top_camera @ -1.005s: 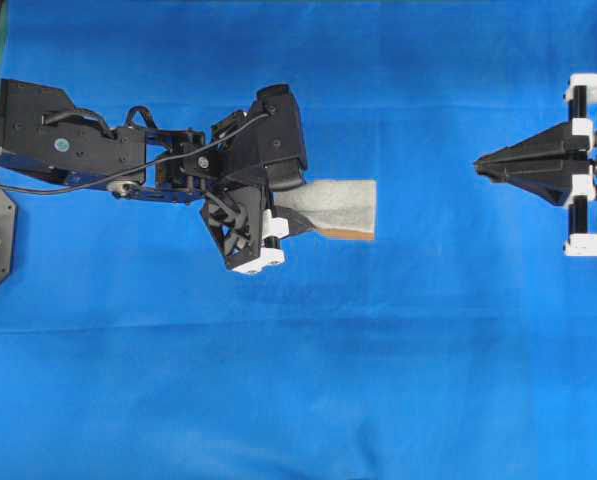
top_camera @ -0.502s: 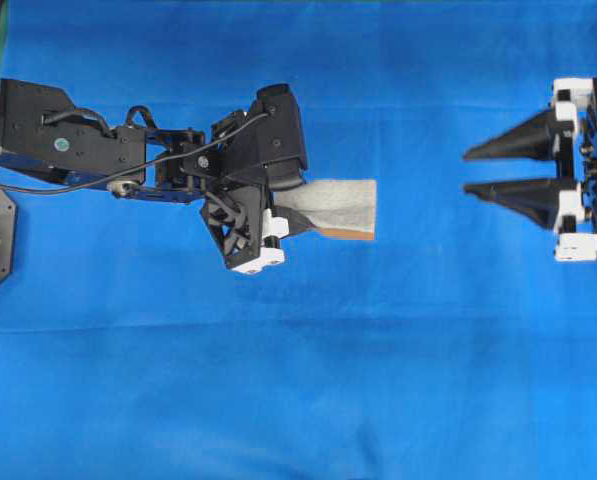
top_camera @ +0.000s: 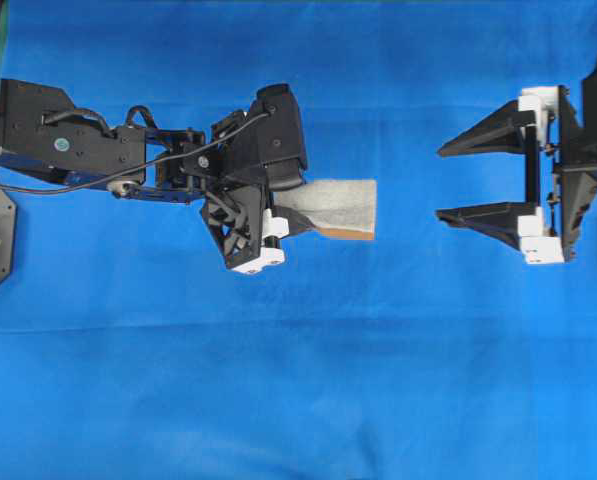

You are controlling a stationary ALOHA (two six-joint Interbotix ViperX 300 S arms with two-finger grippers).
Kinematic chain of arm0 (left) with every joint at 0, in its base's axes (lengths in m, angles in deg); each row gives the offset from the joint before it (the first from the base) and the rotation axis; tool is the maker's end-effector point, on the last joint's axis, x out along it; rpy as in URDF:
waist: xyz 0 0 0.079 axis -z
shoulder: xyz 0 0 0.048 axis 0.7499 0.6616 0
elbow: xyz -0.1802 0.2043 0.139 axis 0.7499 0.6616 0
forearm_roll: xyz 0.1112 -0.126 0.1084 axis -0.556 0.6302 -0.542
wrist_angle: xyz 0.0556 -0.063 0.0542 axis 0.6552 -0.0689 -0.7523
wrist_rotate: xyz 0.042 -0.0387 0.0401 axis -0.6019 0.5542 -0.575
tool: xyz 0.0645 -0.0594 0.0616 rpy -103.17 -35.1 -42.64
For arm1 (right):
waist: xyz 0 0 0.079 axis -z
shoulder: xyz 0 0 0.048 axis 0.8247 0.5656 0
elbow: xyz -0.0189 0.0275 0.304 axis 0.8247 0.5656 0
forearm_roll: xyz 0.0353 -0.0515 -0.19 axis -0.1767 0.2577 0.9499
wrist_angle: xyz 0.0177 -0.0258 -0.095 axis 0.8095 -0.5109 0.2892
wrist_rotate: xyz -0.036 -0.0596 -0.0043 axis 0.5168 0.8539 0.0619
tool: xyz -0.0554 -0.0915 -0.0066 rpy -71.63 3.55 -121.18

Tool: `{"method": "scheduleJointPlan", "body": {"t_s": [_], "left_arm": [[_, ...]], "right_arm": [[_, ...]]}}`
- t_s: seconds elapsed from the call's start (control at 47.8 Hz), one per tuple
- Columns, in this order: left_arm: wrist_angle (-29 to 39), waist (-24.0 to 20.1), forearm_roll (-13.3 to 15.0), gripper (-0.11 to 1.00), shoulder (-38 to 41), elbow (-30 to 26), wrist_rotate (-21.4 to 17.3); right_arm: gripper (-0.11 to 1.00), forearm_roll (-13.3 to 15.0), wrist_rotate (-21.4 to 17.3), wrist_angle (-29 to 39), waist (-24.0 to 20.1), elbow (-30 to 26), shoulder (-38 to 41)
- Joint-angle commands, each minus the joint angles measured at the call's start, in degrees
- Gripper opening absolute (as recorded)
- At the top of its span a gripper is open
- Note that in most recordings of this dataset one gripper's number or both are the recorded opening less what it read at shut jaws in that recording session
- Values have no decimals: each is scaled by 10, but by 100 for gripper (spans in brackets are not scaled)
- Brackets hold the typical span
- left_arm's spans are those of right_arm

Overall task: Hand over the sponge with the left arm and wipe it with the right arm.
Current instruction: 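Move the open right gripper to the sponge and close on it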

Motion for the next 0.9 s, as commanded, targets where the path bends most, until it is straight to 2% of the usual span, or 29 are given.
{"method": "scheduleJointPlan", "body": {"t_s": [0.0, 0.523, 0.879], "left_arm": [[-4, 1, -1, 42, -10, -11, -1], [-5, 1, -1, 42, -9, -10, -1], [-4, 1, -1, 40, -9, -9, -1]], "right_arm": [[74, 2, 1, -1, 0, -23, 15], [74, -4, -6, -4, -1, -124, 169], [74, -4, -6, 15, -5, -172, 231]]}}
